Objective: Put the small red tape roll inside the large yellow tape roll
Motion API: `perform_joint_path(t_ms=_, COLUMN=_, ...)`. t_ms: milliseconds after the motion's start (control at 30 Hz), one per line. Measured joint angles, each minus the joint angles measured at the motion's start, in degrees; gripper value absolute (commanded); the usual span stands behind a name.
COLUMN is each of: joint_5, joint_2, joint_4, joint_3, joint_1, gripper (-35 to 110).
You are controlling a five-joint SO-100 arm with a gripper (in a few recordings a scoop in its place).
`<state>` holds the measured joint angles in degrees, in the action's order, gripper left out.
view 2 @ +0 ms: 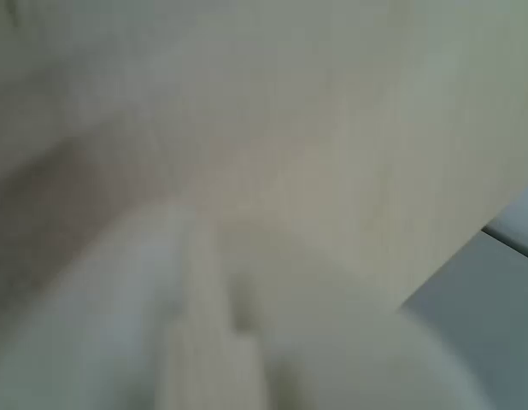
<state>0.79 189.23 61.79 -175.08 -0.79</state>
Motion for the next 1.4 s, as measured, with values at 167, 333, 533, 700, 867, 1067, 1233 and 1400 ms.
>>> perform_joint_path(t_ms=167, joint_5=0.0, joint_2=0.0, joint_4=0.0, joint_3=0.0, joint_1=-0.53, gripper=0)
perform_joint_path(t_ms=333, joint_5=0.0, joint_2=0.0, joint_4=0.0, joint_3=0.0, joint_1=-0.09, gripper=0)
perform_joint_path(t_ms=533, joint_5=0.0, joint_2=0.0, joint_4=0.0, joint_3=0.0, joint_1=0.0, gripper=0)
perform_joint_path(t_ms=700, joint_5=0.0, joint_2=-0.7, joint_4=1.93, joint_3=0.7, joint_1=-0.79, gripper=0)
perform_joint_path(t_ms=867, joint_5=0.0, joint_2=-15.03, joint_4=-2.02, joint_3=9.84, joint_1=0.18, gripper=0)
perform_joint_path(t_ms=1067, joint_5=0.0, joint_2=-47.11, joint_4=-3.34, joint_3=31.9, joint_1=0.26, gripper=0)
perform_joint_path(t_ms=1233, joint_5=0.0, joint_2=-72.77, joint_4=-3.52, joint_3=50.71, joint_1=0.7, gripper=0)
perform_joint_path(t_ms=1400, joint_5=0.0, joint_2=-87.1, joint_4=-3.87, joint_3=62.58, joint_1=3.78, gripper=0)
